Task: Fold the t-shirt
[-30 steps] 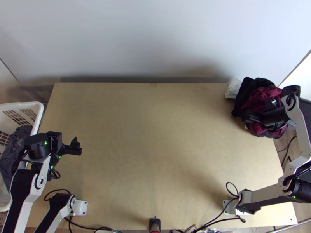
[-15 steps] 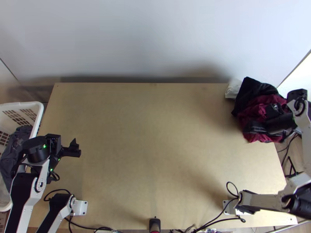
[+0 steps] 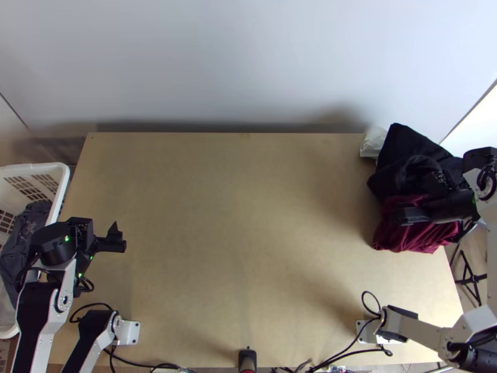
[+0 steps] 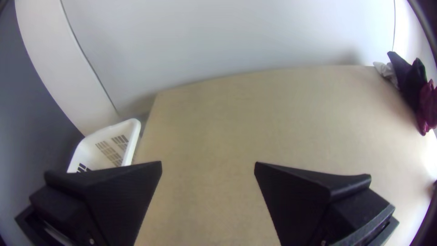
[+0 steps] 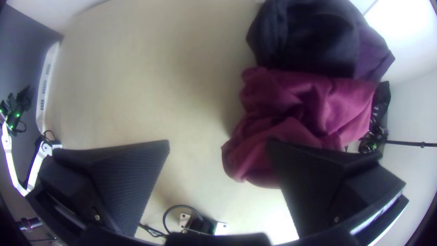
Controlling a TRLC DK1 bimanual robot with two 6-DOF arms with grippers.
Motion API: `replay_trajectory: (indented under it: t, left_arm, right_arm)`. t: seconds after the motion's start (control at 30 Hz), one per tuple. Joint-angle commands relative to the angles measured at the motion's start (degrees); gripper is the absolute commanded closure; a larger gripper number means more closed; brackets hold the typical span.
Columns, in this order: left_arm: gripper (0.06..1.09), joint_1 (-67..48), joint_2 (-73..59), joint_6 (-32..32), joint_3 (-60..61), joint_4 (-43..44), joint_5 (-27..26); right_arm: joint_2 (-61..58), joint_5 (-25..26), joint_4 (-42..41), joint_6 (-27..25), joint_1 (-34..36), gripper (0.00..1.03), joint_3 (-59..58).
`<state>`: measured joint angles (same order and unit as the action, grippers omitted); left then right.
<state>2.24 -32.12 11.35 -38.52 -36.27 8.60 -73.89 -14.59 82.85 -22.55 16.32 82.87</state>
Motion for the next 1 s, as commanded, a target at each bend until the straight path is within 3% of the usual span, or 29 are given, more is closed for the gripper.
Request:
replay_trajectory:
  t: [0.0,0.13,0.4,0.63,0.73,0.8,0.97]
  left_arm:
    - [0.10,0.6,1.5,-3.3,1.3,1.0,-0.1]
    - [0.10,0.5,1.6,-4.4,2.9,2.8,-0.2]
    - [0.10,0.6,3.1,-5.8,4.8,3.1,-0.1]
    - [0.10,0.6,8.6,-7.8,9.0,6.0,-0.1]
    - [0.10,0.6,9.9,-9.3,10.1,7.2,-0.2]
    - [0.10,0.6,10.1,-10.0,11.4,8.5,-0.2]
    - [0.10,0.6,10.2,-11.4,15.5,12.2,-0.2]
  right_arm:
    - [3.8,-2.9,-1.9,3.5,-0.4,0.04,-1.2]
    - [7.8,-9.5,-7.0,10.4,-0.7,0.04,-4.3]
    - [12.3,-10.3,-17.1,24.9,-5.7,0.04,-9.5]
    - [21.2,-10.2,-40.5,41.2,-7.0,0.05,-20.6]
    - [29.5,-10.1,-55.5,47.8,-7.1,0.05,-30.4]
    - [34.9,-7.4,-62.4,50.2,-7.4,0.05,-36.5]
    - [42.5,-0.7,-68.6,51.7,-8.7,0.05,-46.3]
